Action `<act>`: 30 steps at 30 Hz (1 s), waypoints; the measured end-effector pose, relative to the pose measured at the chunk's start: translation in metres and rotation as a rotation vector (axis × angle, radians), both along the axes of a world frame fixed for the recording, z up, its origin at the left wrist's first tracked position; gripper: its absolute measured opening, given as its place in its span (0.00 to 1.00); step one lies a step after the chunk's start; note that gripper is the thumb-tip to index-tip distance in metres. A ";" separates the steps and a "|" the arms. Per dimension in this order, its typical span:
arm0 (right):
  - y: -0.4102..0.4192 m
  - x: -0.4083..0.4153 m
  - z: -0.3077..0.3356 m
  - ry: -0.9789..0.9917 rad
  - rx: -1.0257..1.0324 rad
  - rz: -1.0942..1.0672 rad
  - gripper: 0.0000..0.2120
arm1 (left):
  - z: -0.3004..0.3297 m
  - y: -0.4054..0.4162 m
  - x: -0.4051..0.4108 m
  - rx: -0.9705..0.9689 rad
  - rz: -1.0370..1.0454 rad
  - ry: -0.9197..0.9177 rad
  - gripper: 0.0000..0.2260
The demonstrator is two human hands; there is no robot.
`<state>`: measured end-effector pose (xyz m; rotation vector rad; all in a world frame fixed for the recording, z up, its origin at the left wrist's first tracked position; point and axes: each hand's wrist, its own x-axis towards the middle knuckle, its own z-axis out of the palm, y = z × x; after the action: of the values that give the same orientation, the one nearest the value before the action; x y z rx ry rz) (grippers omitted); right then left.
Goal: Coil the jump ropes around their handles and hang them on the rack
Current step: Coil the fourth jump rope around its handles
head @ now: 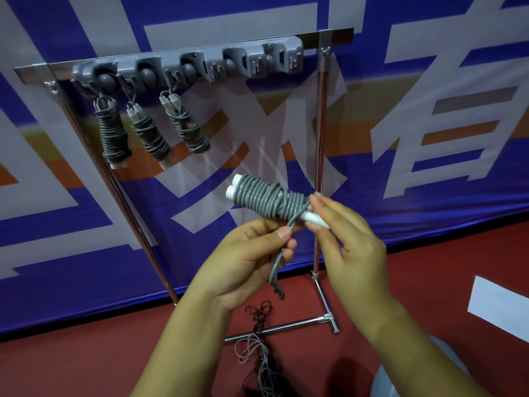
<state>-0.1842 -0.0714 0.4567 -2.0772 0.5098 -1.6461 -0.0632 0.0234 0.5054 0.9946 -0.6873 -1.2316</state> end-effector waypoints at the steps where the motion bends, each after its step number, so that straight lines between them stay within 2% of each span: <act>1: -0.001 0.001 0.000 0.002 0.009 -0.012 0.16 | 0.000 0.000 0.001 0.020 0.003 -0.044 0.05; 4: -0.006 0.003 0.001 -0.008 0.031 -0.046 0.19 | -0.005 -0.001 0.007 0.070 -0.019 -0.085 0.08; 7: -0.009 0.006 0.000 -0.011 0.045 -0.059 0.19 | -0.013 -0.003 0.013 0.066 -0.091 0.021 0.13; 9: -0.009 0.007 -0.002 -0.023 0.077 -0.065 0.18 | -0.017 -0.003 0.015 0.084 -0.115 0.010 0.11; 11: -0.012 0.006 -0.002 -0.049 0.123 -0.076 0.17 | -0.018 -0.001 0.015 0.111 -0.138 -0.075 0.05; 13: -0.016 0.005 0.000 -0.076 0.160 -0.085 0.15 | -0.015 0.000 0.011 0.139 -0.138 -0.233 0.02; 15: -0.020 0.005 0.002 -0.082 0.178 -0.091 0.15 | -0.012 -0.001 0.007 0.165 -0.060 -0.466 0.05; 17: -0.020 0.007 0.005 -0.076 0.196 -0.086 0.15 | -0.011 -0.004 0.007 0.157 0.030 -0.555 0.07; 19: -0.020 0.009 0.007 -0.077 0.215 -0.076 0.15 | -0.012 -0.009 0.008 0.169 0.128 -0.493 0.09; 22: -0.016 0.013 0.009 -0.085 0.260 -0.033 0.16 | -0.013 -0.017 0.007 0.166 0.200 -0.298 0.11; 30: -0.011 0.010 0.016 -0.121 0.367 0.025 0.15 | -0.013 -0.017 0.007 0.054 0.041 -0.041 0.15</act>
<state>-0.1745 -0.0825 0.4731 -1.7013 0.6847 -1.5201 -0.0562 0.0060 0.4920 1.0764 -0.6654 -1.2020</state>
